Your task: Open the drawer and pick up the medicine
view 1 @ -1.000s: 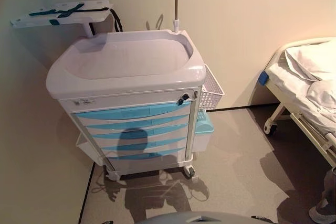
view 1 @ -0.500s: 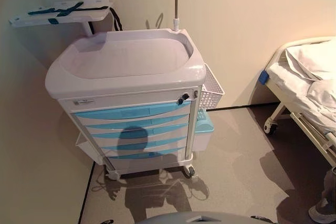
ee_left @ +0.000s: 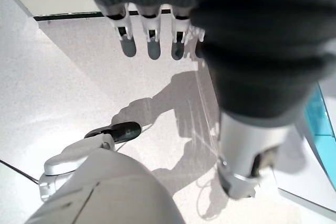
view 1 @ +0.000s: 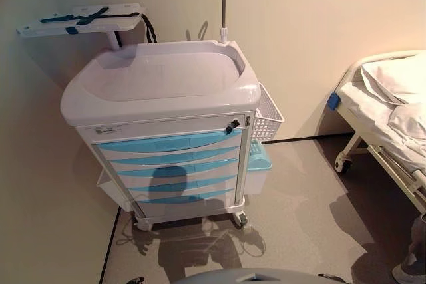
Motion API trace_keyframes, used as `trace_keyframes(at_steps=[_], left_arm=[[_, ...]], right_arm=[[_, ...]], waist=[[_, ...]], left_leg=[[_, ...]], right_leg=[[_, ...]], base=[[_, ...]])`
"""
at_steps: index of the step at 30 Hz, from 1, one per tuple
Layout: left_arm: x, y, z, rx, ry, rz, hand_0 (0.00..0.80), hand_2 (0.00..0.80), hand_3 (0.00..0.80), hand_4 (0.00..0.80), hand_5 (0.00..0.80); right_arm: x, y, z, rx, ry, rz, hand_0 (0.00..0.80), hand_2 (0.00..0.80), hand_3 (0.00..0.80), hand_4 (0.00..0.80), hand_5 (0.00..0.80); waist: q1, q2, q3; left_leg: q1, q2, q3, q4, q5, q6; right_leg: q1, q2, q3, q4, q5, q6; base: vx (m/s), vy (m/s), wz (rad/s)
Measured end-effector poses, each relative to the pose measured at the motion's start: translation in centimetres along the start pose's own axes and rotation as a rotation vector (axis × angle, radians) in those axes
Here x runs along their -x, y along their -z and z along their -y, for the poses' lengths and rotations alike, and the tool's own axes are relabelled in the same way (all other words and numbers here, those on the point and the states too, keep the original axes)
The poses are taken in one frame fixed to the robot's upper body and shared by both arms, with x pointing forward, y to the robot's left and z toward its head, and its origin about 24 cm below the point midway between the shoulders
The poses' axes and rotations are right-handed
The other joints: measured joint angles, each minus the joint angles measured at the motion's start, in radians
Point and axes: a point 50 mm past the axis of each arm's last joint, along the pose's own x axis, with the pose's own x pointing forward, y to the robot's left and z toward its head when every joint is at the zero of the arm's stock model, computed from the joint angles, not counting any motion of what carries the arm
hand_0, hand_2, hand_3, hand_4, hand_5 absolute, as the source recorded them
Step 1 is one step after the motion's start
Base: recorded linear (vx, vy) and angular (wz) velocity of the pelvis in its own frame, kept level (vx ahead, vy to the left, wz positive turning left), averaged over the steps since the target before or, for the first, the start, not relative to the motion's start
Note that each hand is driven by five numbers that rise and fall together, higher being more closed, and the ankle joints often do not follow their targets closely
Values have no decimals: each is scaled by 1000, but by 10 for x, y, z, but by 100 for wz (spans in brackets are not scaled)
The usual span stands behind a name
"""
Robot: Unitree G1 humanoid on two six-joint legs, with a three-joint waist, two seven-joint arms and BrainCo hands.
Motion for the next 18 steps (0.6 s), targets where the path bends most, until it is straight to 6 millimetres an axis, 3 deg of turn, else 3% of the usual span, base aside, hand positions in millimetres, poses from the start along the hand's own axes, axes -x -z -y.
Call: trace_keyframes(at_steps=[4,6,8,13,16,18], left_arm=[[-1,-10,-2,3,-8,25,0,0,0,0,0],[-2,-22,-6,11,-20,55,0,0,0,0,0],[-2,-50,-12,29,-47,128,0,0,0,0,0],[0,-80,-13,62,-58,225,0,0,0,0,0],[0,-80,-14,74,-59,232,0,0,0,0,0],[1,-88,-16,98,-64,264,0,0,0,0,0]], right_arm=[[0,-4,2,23,2,8,0,0,0,0,0],[-1,-17,7,38,17,36,0,0,0,0,0],[-1,-43,17,41,57,94,0,0,0,0,0],[2,-73,28,47,95,161,0,0,0,0,0],[2,-77,29,51,106,172,0,0,0,0,0],[4,-92,32,63,119,209,0,0,0,0,0]], waist=[[0,4,12],[1,7,16],[0,13,71],[-1,29,147],[0,25,156],[2,18,168]], left_leg=[[-67,-5,0,8,22,-6],[-163,-11,0,35,25,-4],[-233,-16,-1,31,57,-3],[-320,-19,3,24,81,-6],[-333,-14,7,23,82,-12],[-367,-15,25,25,82,-11]], right_leg=[[-70,-3,2,5,21,-5],[-158,-9,5,15,36,-4],[-221,-13,6,4,69,-4],[-316,-12,7,4,92,-3],[-341,-6,11,8,92,-9],[-380,-8,14,11,96,-7]], base=[[-270,21,-1],[-222,5,-1],[-173,0,2],[-99,10,-4],[-149,32,-7],[-117,-2,-19]])
